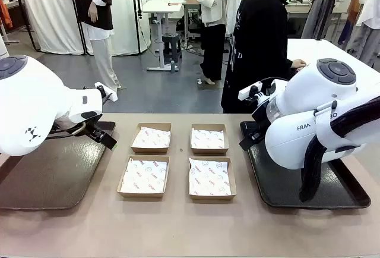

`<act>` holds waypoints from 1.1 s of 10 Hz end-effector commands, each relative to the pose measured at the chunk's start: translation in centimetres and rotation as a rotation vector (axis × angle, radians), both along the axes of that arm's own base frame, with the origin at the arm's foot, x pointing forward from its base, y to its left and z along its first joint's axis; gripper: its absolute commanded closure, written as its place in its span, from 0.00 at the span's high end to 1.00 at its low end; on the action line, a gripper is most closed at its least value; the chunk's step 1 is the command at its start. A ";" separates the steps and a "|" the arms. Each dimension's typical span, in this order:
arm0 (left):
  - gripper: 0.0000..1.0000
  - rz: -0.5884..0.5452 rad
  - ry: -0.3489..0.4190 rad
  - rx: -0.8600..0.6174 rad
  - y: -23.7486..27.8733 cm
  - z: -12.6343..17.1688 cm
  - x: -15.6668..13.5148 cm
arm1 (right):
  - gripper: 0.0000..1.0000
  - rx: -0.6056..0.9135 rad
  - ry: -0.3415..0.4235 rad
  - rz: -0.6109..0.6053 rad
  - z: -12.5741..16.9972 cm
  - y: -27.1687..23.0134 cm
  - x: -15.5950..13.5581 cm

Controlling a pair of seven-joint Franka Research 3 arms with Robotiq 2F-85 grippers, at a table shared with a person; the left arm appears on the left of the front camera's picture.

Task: Individually package the donuts and arrange them on the tray.
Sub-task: Pick up one Paper togo box.

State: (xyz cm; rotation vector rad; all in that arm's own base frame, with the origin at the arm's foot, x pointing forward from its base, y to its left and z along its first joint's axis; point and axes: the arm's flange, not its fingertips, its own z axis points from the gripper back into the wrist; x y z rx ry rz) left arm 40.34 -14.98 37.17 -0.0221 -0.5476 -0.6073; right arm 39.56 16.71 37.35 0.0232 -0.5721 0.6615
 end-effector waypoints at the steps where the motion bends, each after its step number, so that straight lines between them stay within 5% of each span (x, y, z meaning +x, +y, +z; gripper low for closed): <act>1: 1.00 0.000 0.000 0.000 0.0 0.0 0.0 | 1.00 0.000 0.000 0.000 0.0 0.0 0.0; 11: 1.00 0.000 0.000 0.000 0.0 0.0 0.0 | 1.00 0.000 0.000 0.000 0.0 0.0 0.0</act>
